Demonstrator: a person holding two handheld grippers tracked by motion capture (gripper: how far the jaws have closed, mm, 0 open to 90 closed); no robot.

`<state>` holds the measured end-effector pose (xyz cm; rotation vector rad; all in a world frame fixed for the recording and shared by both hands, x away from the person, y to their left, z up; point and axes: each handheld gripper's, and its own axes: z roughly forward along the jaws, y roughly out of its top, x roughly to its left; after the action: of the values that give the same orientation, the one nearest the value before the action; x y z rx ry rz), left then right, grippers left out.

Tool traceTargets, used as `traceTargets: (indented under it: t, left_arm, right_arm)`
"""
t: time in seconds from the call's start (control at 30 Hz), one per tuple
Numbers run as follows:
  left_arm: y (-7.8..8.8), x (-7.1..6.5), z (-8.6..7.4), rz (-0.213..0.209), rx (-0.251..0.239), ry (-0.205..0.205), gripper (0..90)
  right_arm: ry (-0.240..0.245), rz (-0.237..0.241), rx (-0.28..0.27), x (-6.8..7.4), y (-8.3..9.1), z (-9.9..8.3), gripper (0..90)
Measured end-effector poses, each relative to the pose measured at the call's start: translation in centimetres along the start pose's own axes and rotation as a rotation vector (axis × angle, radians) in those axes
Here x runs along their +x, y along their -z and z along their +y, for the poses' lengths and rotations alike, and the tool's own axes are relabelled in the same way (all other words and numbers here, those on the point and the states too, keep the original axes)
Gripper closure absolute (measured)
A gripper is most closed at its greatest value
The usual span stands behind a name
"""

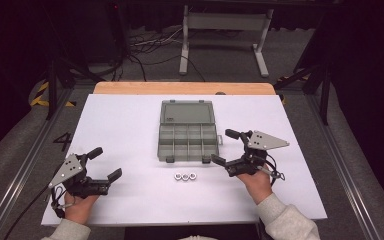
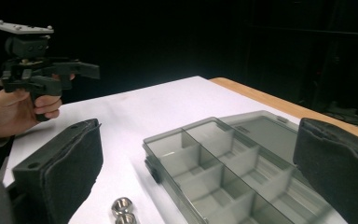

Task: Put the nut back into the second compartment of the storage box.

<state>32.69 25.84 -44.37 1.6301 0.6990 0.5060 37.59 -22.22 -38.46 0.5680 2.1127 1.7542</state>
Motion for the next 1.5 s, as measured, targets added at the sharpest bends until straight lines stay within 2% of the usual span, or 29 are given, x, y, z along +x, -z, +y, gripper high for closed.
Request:
traceTargets:
  t: [0.03,0.1,0.2,0.37,0.43,0.47,0.5,0.7,0.8,0.83,0.87,0.9,1.13,1.33,1.5]
  left_arm:
    - [0.1,0.0,0.0,0.001,0.002,0.000,0.1]
    - [0.1,0.0,0.0,0.002,-0.002,0.005,0.1]
    - [0.2,0.0,0.0,0.002,0.002,0.000,0.1]
    - [0.1,0.1,-0.1,-0.002,0.007,0.002,0.1]
    - [0.1,0.1,-0.1,-0.004,0.011,-0.001,0.1]
    - [0.1,0.1,-0.1,-0.004,0.011,-0.001,0.1]
    - [0.2,0.1,-0.1,-0.003,0.012,-0.002,0.1]
    - [0.2,0.2,-0.2,-0.001,0.014,0.004,0.1]
    - [0.2,0.2,-0.2,-0.002,0.024,-0.007,0.1]
    - [0.2,0.2,-0.2,-0.002,0.024,-0.007,0.1]
    - [0.2,0.1,-0.2,-0.001,0.027,-0.007,0.1]
    - [0.1,0.1,-0.2,-0.003,0.027,-0.004,0.1]
    - [-0.1,-0.1,-0.2,-0.005,0.045,-0.018,0.1]
    - [-0.1,-0.1,-0.3,-0.005,0.054,-0.021,0.1]
    - [-0.2,0.0,-0.3,-0.006,0.057,-0.021,0.1]
  right_arm:
    - [0.017,0.015,0.030,0.2,-0.8,0.5,1.6]
    - [0.029,0.027,0.043,0.3,-1.2,0.8,1.5]
    - [0.081,0.068,0.106,0.7,-2.5,1.7,2.3]
    - [0.143,0.153,0.336,1.7,-5.1,3.6,7.8]
    - [0.173,0.170,0.457,2.0,-6.5,4.2,8.1]
    - [0.173,0.170,0.457,2.0,-6.5,4.2,8.1]
    - [0.205,0.181,0.540,2.3,-7.4,4.6,10.5]
    - [0.285,0.209,0.704,2.9,-9.1,5.3,14.6]
    - [0.311,0.211,0.774,3.1,-9.7,5.4,16.8]
    - [0.311,0.211,0.774,3.1,-9.7,5.4,16.8]
    - [0.320,0.221,0.801,3.2,-9.8,5.4,17.5]
    - [0.334,0.225,0.857,3.4,-10.2,5.3,18.2]
    - [0.361,0.255,0.990,4.1,-11.3,4.4,23.3]
    - [0.365,0.271,1.060,4.4,-12.3,2.3,30.3]
    - [0.364,0.287,1.116,4.6,-12.9,0.7,39.9]
